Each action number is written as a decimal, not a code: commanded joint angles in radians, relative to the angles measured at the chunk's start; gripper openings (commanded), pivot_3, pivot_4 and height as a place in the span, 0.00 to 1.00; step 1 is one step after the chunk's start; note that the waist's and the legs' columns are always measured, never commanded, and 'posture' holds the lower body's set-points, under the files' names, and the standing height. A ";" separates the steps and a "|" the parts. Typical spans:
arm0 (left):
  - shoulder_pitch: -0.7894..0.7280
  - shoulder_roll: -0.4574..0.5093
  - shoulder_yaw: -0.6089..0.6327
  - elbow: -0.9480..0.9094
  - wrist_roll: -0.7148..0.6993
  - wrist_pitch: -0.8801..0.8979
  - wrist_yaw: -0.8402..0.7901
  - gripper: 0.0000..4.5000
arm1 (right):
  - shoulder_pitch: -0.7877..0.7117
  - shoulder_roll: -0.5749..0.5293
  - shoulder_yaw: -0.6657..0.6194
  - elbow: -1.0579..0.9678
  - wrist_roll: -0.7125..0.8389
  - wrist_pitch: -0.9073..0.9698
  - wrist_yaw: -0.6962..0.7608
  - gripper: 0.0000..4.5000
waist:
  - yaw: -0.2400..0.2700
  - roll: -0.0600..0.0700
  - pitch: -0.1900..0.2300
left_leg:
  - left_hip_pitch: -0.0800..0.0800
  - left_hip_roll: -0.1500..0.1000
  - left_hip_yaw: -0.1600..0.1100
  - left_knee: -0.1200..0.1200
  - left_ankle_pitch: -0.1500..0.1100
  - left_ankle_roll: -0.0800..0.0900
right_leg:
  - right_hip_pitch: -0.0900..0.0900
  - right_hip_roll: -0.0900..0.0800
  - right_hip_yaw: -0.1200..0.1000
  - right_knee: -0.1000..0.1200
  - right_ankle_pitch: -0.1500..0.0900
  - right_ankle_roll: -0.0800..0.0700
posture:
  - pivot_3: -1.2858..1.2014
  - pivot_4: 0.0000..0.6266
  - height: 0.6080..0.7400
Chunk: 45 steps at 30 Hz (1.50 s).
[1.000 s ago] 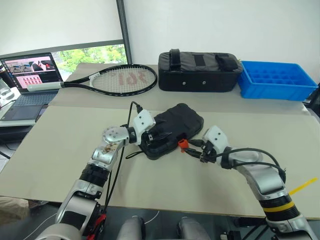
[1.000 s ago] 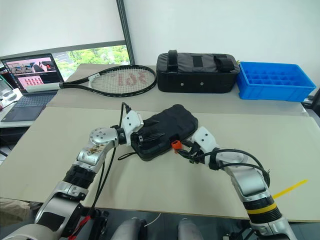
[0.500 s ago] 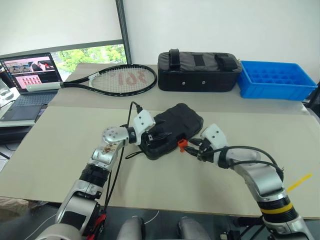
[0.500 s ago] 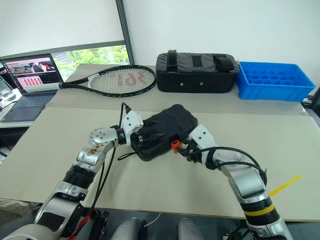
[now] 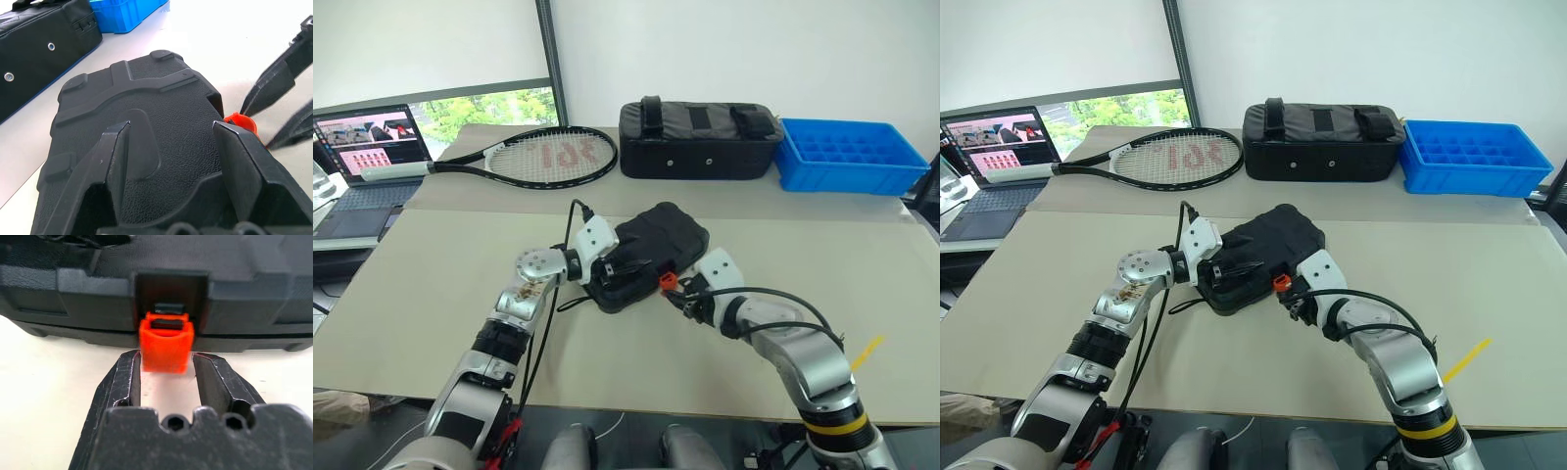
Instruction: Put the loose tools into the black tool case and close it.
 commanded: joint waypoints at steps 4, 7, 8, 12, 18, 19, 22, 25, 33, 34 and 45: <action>0.018 -0.001 -0.015 0.048 0.033 0.005 -0.002 0.64 | 0.005 0.015 0.001 -0.042 0.005 0.003 -0.024 0.45 | -0.001 0.000 0.000 | 0.000 0.000 0.000 0.000 0.000 0.000 | 0.000 0.000 0.000 0.000 0.000 0.000 | 0.52 0.24 0.76; 0.021 0.002 -0.014 0.045 0.033 0.006 -0.003 0.64 | 0.009 0.021 0.006 -0.033 -0.003 -0.006 -0.035 0.45 | -0.001 0.000 0.000 | 0.000 0.000 0.000 0.000 0.000 0.000 | 0.000 0.000 0.000 0.000 0.000 0.000 | 0.52 0.24 0.76; 0.022 0.004 -0.014 0.044 0.033 0.006 -0.003 0.64 | 0.012 0.023 0.008 -0.027 -0.006 -0.011 -0.039 0.45 | -0.002 0.000 0.000 | 0.000 0.000 0.000 0.000 0.000 0.000 | 0.000 0.000 0.000 0.000 0.000 0.000 | 0.52 0.24 0.76; 0.023 0.008 -0.013 0.042 0.034 0.007 -0.003 0.64 | 0.014 0.027 0.013 -0.018 -0.009 -0.019 -0.047 0.45 | -0.002 0.000 0.000 | 0.000 0.000 0.000 0.000 0.000 0.000 | 0.000 0.000 0.000 -0.001 0.000 0.000 | 0.52 0.24 0.76; 0.026 0.012 -0.012 0.036 0.035 0.010 -0.004 0.64 | 0.011 0.041 0.017 -0.008 -0.012 -0.030 -0.054 0.60 | -0.004 -0.001 0.000 | 0.000 0.000 0.000 0.000 0.000 0.000 | 0.000 0.000 0.000 -0.001 0.000 0.000 | 0.52 0.24 0.76; 0.026 0.012 -0.012 0.036 0.035 0.011 -0.004 0.64 | 0.010 0.044 0.018 -0.005 -0.013 -0.032 -0.055 0.60 | -0.004 -0.001 0.000 | 0.000 0.000 0.000 0.000 0.000 0.000 | 0.000 0.000 0.000 -0.001 0.000 0.001 | 0.52 0.24 0.76; 0.028 0.014 -0.012 0.034 0.035 0.013 -0.004 0.64 | 0.007 0.055 0.016 0.002 -0.014 -0.035 -0.057 0.60 | -0.004 -0.001 0.000 | 0.000 0.000 0.000 -0.001 0.000 0.000 | 0.000 0.000 0.000 -0.001 0.000 0.001 | 0.52 0.24 0.76; 0.028 0.013 -0.011 0.034 0.036 0.014 -0.003 0.64 | -0.001 0.067 0.014 0.020 -0.016 -0.044 -0.062 0.60 | -0.004 -0.001 0.000 | 0.000 0.000 0.000 -0.001 0.000 0.000 | 0.000 0.000 0.000 -0.001 0.000 0.001 | 0.52 0.24 0.76; 0.031 0.014 -0.011 0.032 0.038 0.014 0.001 0.64 | -0.021 0.079 0.009 0.080 -0.038 -0.102 -0.063 0.54 | -0.005 -0.001 0.000 | 0.000 0.000 0.000 -0.001 0.000 0.000 | 0.000 0.000 0.000 -0.001 0.000 0.001 | 0.52 0.24 0.76; 0.032 0.014 -0.011 0.030 0.038 0.015 0.001 0.64 | -0.023 0.079 0.009 0.082 -0.039 -0.107 -0.061 0.48 | -0.005 -0.001 0.000 | 0.000 0.000 0.000 -0.001 0.000 0.000 | 0.000 0.000 0.000 -0.001 0.000 0.001 | 0.52 0.24 0.76; 0.043 0.019 -0.009 0.024 0.039 0.017 0.004 0.64 | -0.037 0.048 0.003 0.019 -0.026 -0.080 -0.033 0.26 | -0.005 -0.001 0.000 | -0.001 0.000 0.000 -0.002 0.000 0.000 | -0.001 0.000 0.000 -0.003 0.000 0.001 | 0.52 0.24 0.76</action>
